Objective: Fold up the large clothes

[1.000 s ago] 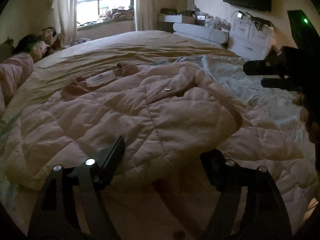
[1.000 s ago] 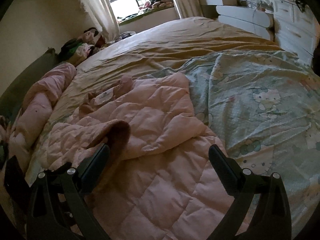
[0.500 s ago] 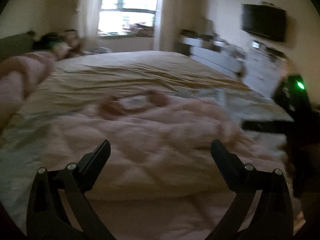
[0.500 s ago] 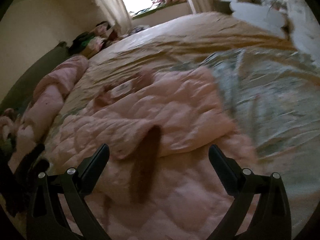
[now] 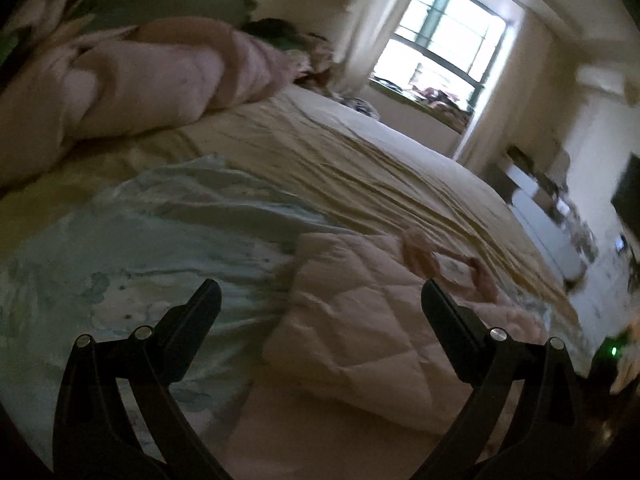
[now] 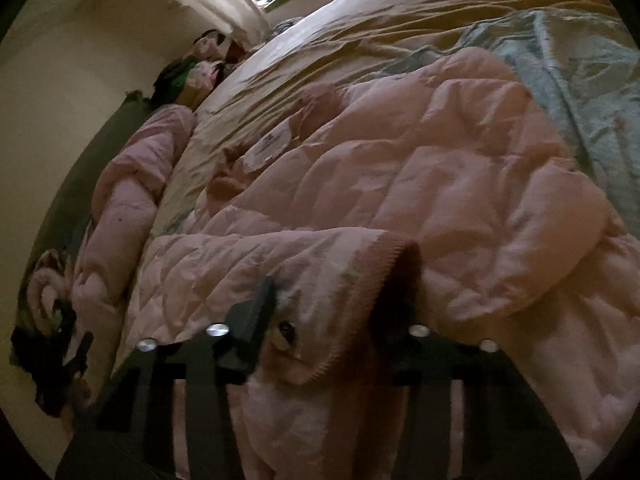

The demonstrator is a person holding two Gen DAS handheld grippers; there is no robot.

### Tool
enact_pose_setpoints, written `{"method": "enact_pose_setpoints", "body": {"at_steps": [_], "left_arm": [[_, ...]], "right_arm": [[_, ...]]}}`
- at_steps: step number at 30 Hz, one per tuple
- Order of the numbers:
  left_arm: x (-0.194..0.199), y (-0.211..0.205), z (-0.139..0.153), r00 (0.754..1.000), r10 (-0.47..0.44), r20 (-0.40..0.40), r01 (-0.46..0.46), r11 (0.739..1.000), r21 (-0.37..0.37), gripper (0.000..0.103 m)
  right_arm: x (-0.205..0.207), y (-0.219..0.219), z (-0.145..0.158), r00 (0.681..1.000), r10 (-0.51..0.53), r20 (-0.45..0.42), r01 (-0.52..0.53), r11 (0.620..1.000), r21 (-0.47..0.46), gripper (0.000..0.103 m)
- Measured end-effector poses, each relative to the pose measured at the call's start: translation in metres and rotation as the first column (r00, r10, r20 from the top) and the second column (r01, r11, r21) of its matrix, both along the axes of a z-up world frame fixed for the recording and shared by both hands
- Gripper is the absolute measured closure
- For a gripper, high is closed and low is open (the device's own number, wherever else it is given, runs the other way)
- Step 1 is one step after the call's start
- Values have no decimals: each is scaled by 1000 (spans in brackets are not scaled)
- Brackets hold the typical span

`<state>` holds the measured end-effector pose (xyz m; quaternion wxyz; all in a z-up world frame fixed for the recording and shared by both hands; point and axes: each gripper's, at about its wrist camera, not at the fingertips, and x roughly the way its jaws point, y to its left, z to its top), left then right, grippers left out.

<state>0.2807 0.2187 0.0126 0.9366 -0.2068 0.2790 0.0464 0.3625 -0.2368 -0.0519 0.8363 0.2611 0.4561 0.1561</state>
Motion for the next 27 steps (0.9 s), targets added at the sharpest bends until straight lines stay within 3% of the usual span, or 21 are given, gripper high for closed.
{"method": "enact_pose_setpoints", "body": {"at_steps": [2,4,6,12,18,22,27], "left_arm": [[-1,8,-3,1000,16,-5,-16,1000,-26,10],[-1,13,-6,999,29,-15,-29,999,-34,10],[-3,17,-8,999,39,-23,-40,998,-42,10],[1,19,-12,999,46,-29,-48,997,-58,10],[14,7,-16,999,5,-35,-6,999,-40,10],[21,-8,-21,998,-29,-52,29,999,-15,10],[29,-34,-24,992,-121,-35,121,993,-6,10]], "right_arm": [[-1,7,4,999,33,26,-32,999,-32,65],[-4,15,13,994,81,74,-75,994,-79,87],[-7,20,24,986,110,126,-96,989,-114,92],[-18,31,92,925,198,325,-112,958,-264,94],[-6,26,151,872,249,420,-79,921,-382,95],[9,21,153,878,242,412,-45,900,-434,96],[30,11,117,918,189,348,-4,884,-468,96]]}}
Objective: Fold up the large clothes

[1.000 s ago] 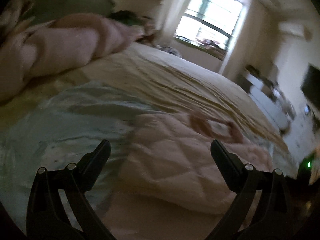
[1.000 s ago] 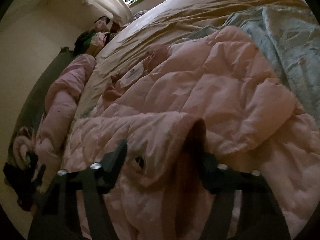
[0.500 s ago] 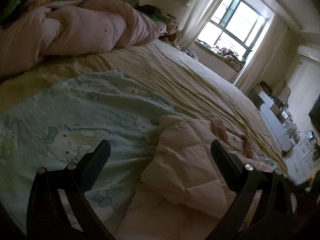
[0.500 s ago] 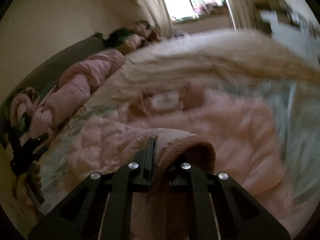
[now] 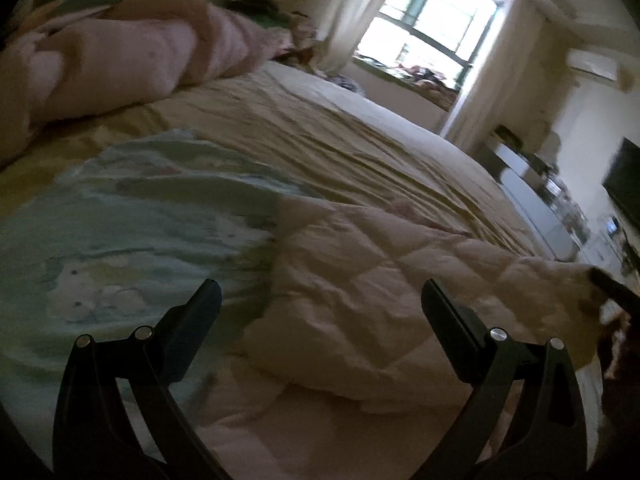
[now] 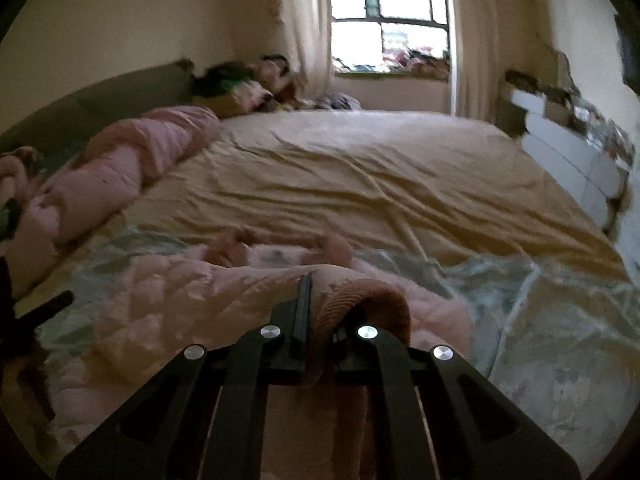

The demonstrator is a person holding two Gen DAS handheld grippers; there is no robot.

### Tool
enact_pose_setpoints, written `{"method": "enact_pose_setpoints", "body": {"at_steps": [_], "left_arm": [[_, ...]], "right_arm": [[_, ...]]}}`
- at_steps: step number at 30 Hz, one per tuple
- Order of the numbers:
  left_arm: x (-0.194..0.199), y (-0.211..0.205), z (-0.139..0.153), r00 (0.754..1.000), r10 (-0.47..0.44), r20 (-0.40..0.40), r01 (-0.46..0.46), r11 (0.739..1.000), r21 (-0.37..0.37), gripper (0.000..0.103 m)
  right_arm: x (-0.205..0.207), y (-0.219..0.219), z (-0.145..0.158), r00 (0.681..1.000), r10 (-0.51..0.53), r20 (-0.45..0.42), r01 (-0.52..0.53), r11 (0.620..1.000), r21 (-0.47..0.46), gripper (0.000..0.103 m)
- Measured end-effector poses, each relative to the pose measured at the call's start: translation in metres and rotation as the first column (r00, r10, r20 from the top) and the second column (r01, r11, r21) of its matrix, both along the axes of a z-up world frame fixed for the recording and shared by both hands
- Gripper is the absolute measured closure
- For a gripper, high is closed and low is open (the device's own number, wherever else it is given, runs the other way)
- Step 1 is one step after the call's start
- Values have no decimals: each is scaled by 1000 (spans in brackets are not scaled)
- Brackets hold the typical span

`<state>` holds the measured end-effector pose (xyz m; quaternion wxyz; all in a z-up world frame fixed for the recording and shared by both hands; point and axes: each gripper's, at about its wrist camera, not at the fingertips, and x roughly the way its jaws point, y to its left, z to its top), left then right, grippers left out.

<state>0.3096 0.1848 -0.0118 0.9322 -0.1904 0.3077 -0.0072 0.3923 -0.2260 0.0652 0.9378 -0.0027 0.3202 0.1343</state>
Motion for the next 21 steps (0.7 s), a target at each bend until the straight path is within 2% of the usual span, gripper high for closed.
{"method": "enact_pose_setpoints", "body": {"at_steps": [2,6,10,14,15,17,20,21], "left_arm": [[2,-12,1,999,-38,17,38,999,8,11],[8,-31,-3,995,-95,12,95,995,42,24],[12,-36,-7,993,-116,5,116,992,46,32],[19,-36,-17,991,-128,-37,129,990,48,57],[22,-35,-23,991,-119,-64,122,991,49,63],[28,-32,-36,986,-126,-112,129,991,27,68],[32,-39,-49,979,-126,-161,135,990,48,68],[33,-41,-51,978,-124,-167,135,989,57,68]], "right_arm": [[6,-3,-17,999,-28,-23,28,1000,-6,96],[15,-10,-46,995,-70,-69,70,998,-5,96],[18,-15,-57,993,-87,-83,88,996,4,96],[20,-10,-58,992,-93,-80,92,996,-22,94],[21,-8,-58,992,-94,-80,91,995,-41,93],[21,-6,-60,991,-98,-91,92,993,-68,84],[14,-7,-58,987,-137,-86,128,987,-97,68],[9,-8,-55,985,-162,-65,155,982,-107,60]]}}
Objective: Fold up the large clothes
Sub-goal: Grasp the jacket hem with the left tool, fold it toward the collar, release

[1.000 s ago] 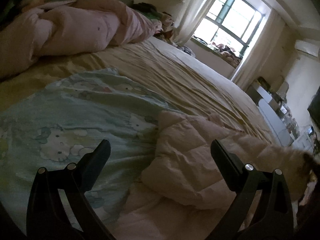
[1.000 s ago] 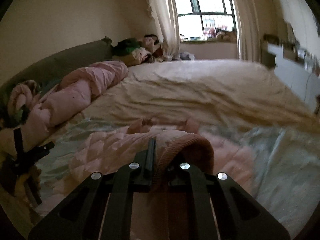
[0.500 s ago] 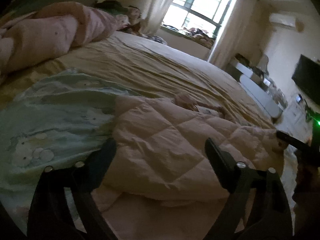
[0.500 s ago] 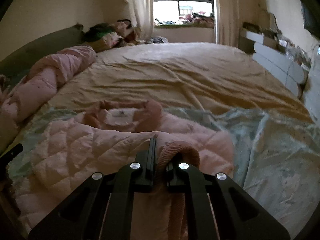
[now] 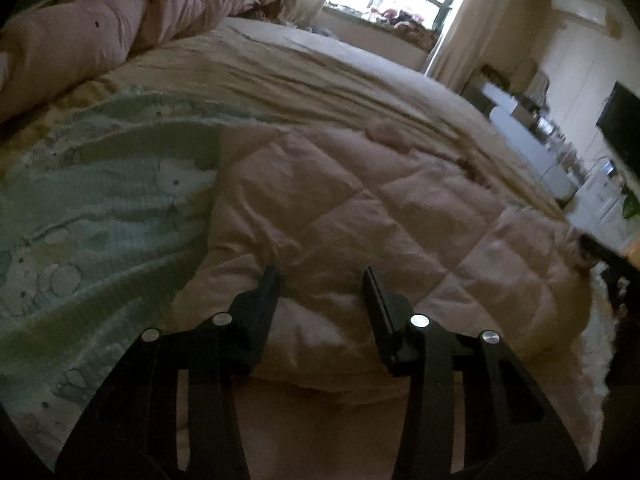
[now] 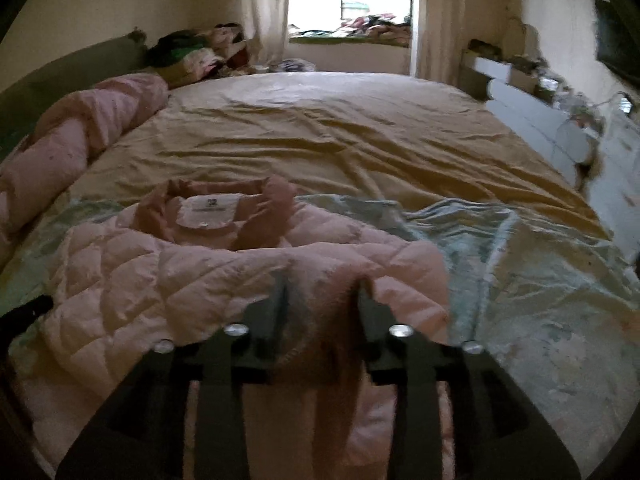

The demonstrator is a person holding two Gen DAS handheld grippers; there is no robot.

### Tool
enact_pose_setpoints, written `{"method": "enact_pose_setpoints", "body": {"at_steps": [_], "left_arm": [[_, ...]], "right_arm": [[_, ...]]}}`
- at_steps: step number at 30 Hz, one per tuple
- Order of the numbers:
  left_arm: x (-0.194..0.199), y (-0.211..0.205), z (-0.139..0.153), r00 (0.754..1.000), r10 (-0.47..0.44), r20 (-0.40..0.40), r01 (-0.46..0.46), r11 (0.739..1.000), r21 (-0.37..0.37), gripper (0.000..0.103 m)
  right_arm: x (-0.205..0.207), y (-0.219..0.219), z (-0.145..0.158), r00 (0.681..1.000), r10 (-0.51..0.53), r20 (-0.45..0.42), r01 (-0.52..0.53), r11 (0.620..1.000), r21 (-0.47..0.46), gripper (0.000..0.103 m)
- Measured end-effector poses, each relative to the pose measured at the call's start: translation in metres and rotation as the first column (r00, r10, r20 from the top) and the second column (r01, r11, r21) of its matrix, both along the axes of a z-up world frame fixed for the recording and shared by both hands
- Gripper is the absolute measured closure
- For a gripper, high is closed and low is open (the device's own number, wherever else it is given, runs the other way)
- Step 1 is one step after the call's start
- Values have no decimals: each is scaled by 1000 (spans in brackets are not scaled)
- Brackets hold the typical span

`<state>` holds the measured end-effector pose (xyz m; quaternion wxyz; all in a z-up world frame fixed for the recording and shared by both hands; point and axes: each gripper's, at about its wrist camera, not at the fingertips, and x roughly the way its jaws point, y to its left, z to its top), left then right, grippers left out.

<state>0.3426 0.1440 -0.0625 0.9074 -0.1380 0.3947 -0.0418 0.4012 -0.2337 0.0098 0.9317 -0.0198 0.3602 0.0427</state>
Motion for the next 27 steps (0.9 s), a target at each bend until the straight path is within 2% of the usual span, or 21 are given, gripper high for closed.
{"method": "enact_pose_setpoints", "body": {"at_steps": [3,6,10,13,16,18,20,22,24,27], "left_arm": [[3,-5,-7,1000,-5,-18,6,1000,23,68],[5,-5,-12,999,-14,-39,15,999,29,68],[4,-6,-15,999,-19,-50,21,999,32,68],[4,-5,-15,998,-20,-52,21,999,24,68],[4,-4,-16,998,-20,-53,21,1000,20,68],[5,-3,-16,998,-20,-54,20,1000,18,68],[5,-5,-16,998,-21,-57,22,1000,18,68],[5,-7,-15,998,-23,-59,25,999,25,68],[4,-9,-16,998,-23,-55,25,999,33,68],[-1,-10,-9,998,-11,-60,14,999,39,68]], "right_arm": [[-15,3,13,997,-35,70,36,999,-13,52],[-22,24,20,995,53,84,-53,999,4,44],[-21,83,13,970,241,17,-240,970,-25,40],[-13,123,0,949,310,-55,-313,948,-55,40],[1,146,-20,944,301,-137,-313,946,-80,40],[17,151,-45,937,261,-232,-286,955,-83,38],[26,151,-70,923,251,-290,-277,959,-51,37],[31,145,-85,925,251,-286,-263,965,-3,37],[29,146,-90,930,248,-272,-259,966,-3,37],[22,146,-75,935,245,-257,-254,967,1,39]]}}
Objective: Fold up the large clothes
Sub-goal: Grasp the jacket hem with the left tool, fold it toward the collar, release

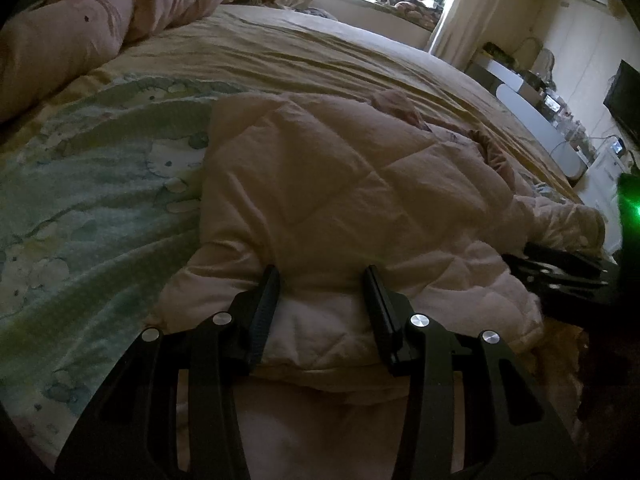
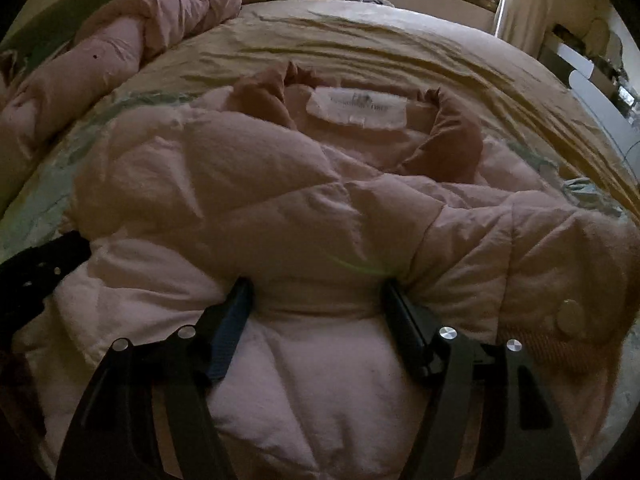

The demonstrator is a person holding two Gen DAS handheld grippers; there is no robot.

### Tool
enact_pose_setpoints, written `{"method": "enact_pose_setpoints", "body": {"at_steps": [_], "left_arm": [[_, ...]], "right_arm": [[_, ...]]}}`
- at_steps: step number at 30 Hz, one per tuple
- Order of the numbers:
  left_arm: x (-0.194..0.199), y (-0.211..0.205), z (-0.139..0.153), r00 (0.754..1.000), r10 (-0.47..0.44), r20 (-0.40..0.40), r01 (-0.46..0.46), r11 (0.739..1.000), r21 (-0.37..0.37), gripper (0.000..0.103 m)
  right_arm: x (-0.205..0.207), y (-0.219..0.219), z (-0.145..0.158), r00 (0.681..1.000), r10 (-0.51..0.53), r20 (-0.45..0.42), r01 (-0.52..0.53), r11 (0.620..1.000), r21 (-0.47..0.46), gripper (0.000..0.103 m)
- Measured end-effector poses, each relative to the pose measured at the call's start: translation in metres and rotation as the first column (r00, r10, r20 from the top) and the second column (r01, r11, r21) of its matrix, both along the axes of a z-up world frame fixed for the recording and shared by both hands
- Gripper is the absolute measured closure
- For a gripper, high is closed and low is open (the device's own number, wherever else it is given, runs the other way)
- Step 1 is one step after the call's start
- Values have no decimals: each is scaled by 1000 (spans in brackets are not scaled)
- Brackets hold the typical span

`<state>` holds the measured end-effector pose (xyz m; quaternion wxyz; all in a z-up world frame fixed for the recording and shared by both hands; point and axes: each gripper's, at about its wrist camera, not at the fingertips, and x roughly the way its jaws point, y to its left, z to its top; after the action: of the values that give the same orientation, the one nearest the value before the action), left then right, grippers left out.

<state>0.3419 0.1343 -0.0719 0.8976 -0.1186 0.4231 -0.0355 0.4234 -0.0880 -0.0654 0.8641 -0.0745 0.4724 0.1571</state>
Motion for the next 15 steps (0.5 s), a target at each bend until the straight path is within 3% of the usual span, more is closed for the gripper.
{"method": "enact_pose_setpoints", "body": {"at_steps": [1,3,7,11,15], "left_arm": [[-2,-2,5,1000,0,0,0,1000,7,66],[-9,-11,20,999,-28,28,27,999,29,54],[-15,-38,31,992,-115,48,114,993,16,49],[-12,-64,7,988,-152,13,151,985,84,40],[-10,-57,-1,989,-145,16,145,989,31,39]], "right_arm": [[-8,-5,10,1000,-3,11,3,1000,28,40],[-25,-12,27,999,6,47,-9,997,76,40],[-61,-36,46,994,9,104,-18,997,80,39],[-62,-54,26,999,-20,29,18,996,84,38],[-54,-60,2,999,-33,-30,37,991,130,38]]}}
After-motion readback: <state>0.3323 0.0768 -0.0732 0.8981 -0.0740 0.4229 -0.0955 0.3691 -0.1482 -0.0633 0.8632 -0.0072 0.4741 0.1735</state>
